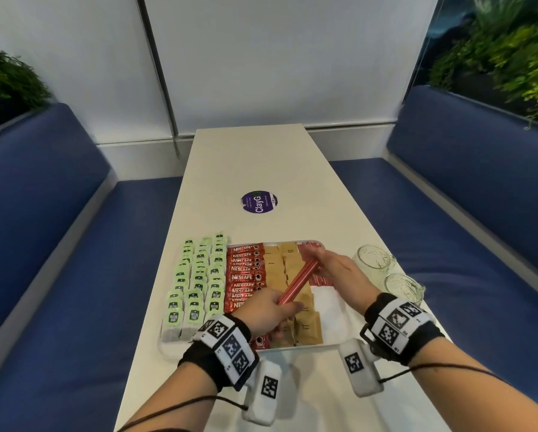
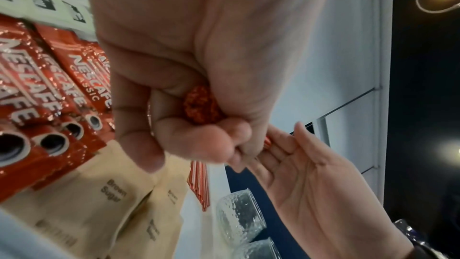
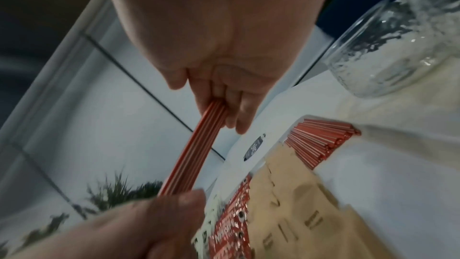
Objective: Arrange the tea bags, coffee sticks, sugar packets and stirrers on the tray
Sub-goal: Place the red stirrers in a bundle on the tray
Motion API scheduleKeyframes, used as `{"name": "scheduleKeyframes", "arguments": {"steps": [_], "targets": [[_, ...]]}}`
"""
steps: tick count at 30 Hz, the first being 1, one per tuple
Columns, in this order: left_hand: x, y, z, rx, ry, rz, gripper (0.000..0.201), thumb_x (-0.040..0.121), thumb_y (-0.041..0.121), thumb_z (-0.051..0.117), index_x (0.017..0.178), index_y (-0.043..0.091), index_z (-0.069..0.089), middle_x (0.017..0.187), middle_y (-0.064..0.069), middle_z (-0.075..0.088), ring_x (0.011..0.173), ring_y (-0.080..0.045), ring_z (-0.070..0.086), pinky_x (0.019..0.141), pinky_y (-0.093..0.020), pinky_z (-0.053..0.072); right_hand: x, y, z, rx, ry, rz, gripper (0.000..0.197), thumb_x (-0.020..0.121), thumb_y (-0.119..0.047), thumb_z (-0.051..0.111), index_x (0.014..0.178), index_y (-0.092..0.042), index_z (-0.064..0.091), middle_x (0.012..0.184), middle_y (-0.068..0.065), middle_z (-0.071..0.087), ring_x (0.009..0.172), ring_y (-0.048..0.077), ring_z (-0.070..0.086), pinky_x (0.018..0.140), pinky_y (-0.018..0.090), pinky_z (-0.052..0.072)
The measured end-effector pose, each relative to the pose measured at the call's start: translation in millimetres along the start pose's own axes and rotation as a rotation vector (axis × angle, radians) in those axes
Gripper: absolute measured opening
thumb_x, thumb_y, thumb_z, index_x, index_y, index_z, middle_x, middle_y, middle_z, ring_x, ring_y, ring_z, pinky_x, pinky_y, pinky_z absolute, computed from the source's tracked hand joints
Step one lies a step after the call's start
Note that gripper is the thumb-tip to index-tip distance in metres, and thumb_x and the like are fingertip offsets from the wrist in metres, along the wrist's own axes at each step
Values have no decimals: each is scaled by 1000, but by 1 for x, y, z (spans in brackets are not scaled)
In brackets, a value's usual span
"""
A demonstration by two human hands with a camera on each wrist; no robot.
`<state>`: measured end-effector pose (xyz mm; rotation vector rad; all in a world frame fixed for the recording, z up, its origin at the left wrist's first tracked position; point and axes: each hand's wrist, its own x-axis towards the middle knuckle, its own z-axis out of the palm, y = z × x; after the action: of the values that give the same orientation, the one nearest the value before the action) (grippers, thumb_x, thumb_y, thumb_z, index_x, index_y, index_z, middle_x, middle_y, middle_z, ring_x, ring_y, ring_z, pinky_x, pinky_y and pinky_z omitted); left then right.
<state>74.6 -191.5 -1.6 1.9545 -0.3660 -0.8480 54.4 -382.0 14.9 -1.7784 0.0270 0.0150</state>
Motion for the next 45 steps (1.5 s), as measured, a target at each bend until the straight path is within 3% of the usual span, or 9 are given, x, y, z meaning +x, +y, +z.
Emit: {"name": "scheduleKeyframes", "arguments": {"steps": [6, 11, 17, 22, 25, 28, 35, 39, 45], "targets": [[-2, 4, 2, 12, -18, -18, 21, 96, 34, 61, 83, 18, 56, 55, 7, 54, 48, -11, 54, 59, -28, 49, 0, -2, 3, -8, -106, 58, 58, 89, -55, 39, 132, -20, 55, 131, -1, 61, 120, 9, 57, 100, 27, 47], [-3, 10, 3, -53, -31, 11, 21, 97, 30, 60, 82, 15, 54, 54, 5, 54, 46, -11, 53, 56, -25, 48, 4, -3, 2, -21, -55, 34, 54, 93, -61, 40, 136, -30, 51, 136, -6, 57, 128, 7, 50, 107, 28, 39], [-1, 24, -2, -791, 115, -106, 22, 96, 27, 62, 86, 8, 59, 60, -2, 58, 57, -17, 63, 81, -41, 60, -1, -4, 6, -340, -106, -170, 74, 93, -51, 52, 153, -41, 9, 159, -20, 12, 145, -5, 12, 120, 29, 16], [1, 26, 3, -957, 142, -183, 24, 95, 25, 62, 77, 11, 55, 59, -6, 62, 55, -19, 67, 59, -35, 61, -11, -14, 17, -445, -147, -261, 114, 70, -46, 82, 153, -42, 4, 160, -22, 3, 143, -12, 0, 119, 23, 12], [1, 30, 6, -1039, 146, -215, 24, 96, 24, 62, 75, 12, 55, 63, -8, 67, 62, -22, 72, 47, -29, 55, -8, -11, 22, -622, -187, -331, 128, 59, -54, 85, 151, -44, -2, 161, -21, -4, 147, -3, -2, 121, 31, 12], [-2, 34, 8, -1062, 116, -231, 25, 95, 26, 62, 74, 14, 54, 64, -6, 68, 53, -18, 69, 35, -22, 46, -4, -4, 25, -675, -122, -329, 127, 57, -54, 85, 152, -41, 1, 159, -21, -2, 148, 4, 4, 121, 43, 19], [-7, 36, 11, -1075, 111, -266, 31, 97, 24, 59, 69, 14, 51, 57, -3, 59, 41, -14, 61, 31, -17, 38, -7, -1, 27, -725, -90, -285, 129, 54, -63, 81, 154, -36, 4, 162, -14, 1, 148, 5, 7, 119, 45, 21], [-3, 31, 12, -1037, 110, -278, 29, 96, 26, 61, 70, 15, 52, 51, 2, 49, 41, -12, 55, 34, -18, 39, -9, -1, 31, -744, -98, -261, 128, 54, -65, 79, 154, -36, 3, 162, -11, 5, 148, 6, 8, 120, 45, 20], [-3, 15, 16, -794, 91, -197, 15, 102, 18, 48, 100, 9, 59, 53, 5, 41, 42, -8, 38, 52, -25, 42, -6, -7, 24, -362, -129, -89, 113, 63, -70, 72, 152, -42, 9, 161, -13, 12, 147, 3, 12, 121, 39, 17]]}}
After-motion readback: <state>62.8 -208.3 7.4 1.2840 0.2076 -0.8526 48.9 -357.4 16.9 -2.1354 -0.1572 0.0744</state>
